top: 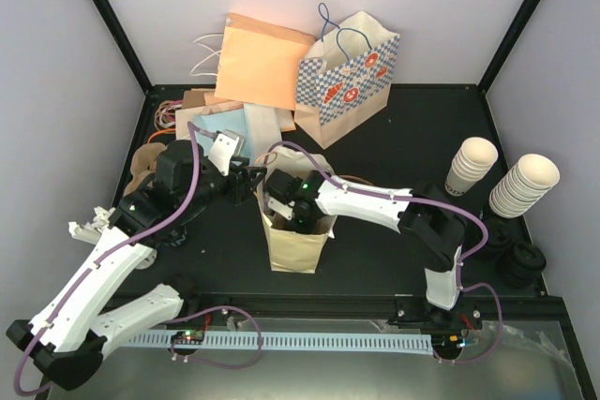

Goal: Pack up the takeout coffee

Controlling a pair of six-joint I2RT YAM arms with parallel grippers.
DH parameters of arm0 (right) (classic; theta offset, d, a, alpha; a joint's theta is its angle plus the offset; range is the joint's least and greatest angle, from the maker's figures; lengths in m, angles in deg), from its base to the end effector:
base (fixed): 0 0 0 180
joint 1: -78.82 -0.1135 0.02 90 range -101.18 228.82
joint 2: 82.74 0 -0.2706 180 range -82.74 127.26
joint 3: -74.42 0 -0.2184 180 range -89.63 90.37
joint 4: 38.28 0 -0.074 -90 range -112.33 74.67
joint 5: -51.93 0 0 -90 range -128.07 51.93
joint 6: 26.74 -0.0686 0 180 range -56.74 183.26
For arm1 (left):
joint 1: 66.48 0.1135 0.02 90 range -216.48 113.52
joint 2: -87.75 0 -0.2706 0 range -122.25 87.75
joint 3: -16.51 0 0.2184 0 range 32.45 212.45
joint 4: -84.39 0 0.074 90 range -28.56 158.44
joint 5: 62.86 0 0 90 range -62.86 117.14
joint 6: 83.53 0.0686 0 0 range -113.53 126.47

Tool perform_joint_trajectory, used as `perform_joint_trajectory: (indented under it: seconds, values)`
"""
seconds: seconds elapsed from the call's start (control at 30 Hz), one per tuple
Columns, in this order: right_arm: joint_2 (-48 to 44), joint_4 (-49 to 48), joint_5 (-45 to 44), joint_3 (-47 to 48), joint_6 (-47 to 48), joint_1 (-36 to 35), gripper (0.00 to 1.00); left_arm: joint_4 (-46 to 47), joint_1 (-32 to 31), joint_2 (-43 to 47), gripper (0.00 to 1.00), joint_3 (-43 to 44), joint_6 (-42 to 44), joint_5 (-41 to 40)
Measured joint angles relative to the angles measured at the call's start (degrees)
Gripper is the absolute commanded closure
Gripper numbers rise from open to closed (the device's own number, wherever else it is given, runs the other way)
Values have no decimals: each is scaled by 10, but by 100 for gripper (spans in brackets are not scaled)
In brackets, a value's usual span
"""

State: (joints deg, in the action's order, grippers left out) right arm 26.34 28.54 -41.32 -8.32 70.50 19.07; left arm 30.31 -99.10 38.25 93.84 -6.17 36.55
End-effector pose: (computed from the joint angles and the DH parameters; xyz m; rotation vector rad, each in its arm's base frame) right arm 0.1798 0.3006 0.1848 -1.6146 2.4549 0.0545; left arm 0.1325 -0.0981 0.3586 0.4666 2.0341 -0.6570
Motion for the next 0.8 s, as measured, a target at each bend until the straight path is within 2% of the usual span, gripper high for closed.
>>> perform_joint_trajectory:
  seconds: [0.03, 0.1, 0.27, 0.33, 0.5, 0.57, 0.63, 0.8]
  values:
    - [0, 2, 0, 1, -2, 0, 10, 0, 0, 0, 46, 0, 0, 0]
    - [1, 3, 1, 5, -4, 0, 4, 0, 0, 0, 46, 0, 0, 0]
    - [4, 5, -3, 6, -2, 0, 1, 0, 0, 0, 50, 0, 0, 0]
    - [4, 6, -3, 7, -1, 0, 1, 0, 0, 0, 56, 0, 0, 0]
    - [4, 9, -7, 12, -1, 0, 0, -1, 1, 0, 86, 0, 1, -1]
    - [4, 11, -8, 14, 0, 0, 0, -2, 2, 0, 94, 0, 1, -3]
    - [2, 14, -9, 15, 2, 0, 0, -6, 3, 0, 98, 0, 3, -5]
    - [-18, 31, -22, 28, 6, 0, 0, -14, 3, 0, 98, 0, 5, -13]
